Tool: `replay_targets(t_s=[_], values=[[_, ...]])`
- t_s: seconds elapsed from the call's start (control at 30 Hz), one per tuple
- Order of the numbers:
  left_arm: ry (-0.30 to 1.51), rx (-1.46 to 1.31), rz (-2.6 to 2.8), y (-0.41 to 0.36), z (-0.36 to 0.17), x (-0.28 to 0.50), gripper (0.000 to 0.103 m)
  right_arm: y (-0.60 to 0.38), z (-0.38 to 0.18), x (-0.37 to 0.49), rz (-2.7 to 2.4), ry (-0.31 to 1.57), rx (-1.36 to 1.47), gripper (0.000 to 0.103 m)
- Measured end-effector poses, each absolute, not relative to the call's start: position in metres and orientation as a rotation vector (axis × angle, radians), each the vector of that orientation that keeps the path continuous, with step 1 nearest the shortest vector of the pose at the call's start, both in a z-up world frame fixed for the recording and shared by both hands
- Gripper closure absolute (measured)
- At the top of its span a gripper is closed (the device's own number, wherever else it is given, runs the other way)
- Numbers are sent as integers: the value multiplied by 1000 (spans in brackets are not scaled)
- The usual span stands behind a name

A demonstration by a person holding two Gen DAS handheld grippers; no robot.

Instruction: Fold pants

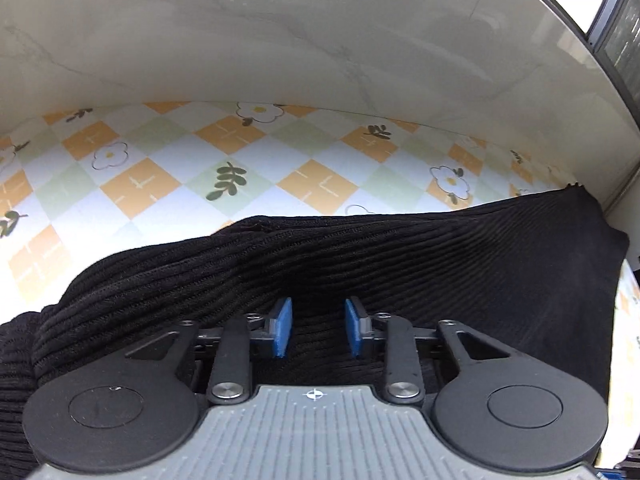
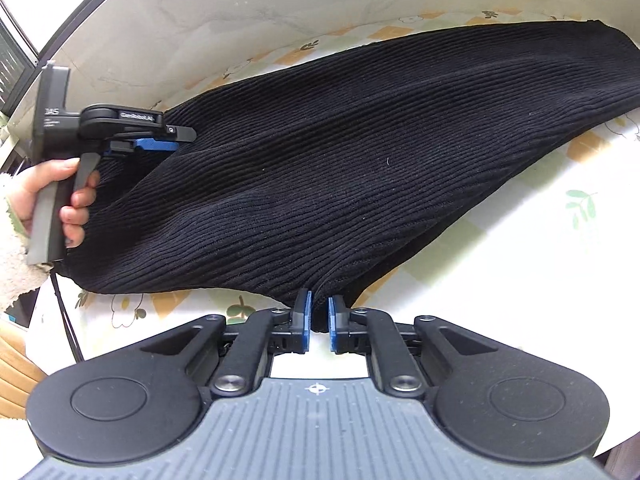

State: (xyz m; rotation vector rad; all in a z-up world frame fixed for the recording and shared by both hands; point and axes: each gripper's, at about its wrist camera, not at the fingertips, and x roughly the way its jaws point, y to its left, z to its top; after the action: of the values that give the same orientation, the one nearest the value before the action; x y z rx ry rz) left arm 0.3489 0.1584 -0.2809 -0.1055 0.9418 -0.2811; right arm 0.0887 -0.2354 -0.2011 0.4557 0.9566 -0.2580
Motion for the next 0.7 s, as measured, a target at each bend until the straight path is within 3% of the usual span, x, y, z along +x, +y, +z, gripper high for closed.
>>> replay_targets(t_s=[0.33, 0.4, 0.57, 0.7], values=[[915, -146, -257, 164, -277, 351, 84, -241, -204, 88, -254, 954, 517, 93], [912, -164, -252, 164, -273, 347, 84, -248, -202, 83, -252, 952, 557, 89], [866, -132, -210, 146, -251, 325, 34, -273, -186, 62, -331, 869, 592, 70], [840, -87, -229, 114, -228, 302, 32, -309, -161, 43, -457, 767, 588, 64]])
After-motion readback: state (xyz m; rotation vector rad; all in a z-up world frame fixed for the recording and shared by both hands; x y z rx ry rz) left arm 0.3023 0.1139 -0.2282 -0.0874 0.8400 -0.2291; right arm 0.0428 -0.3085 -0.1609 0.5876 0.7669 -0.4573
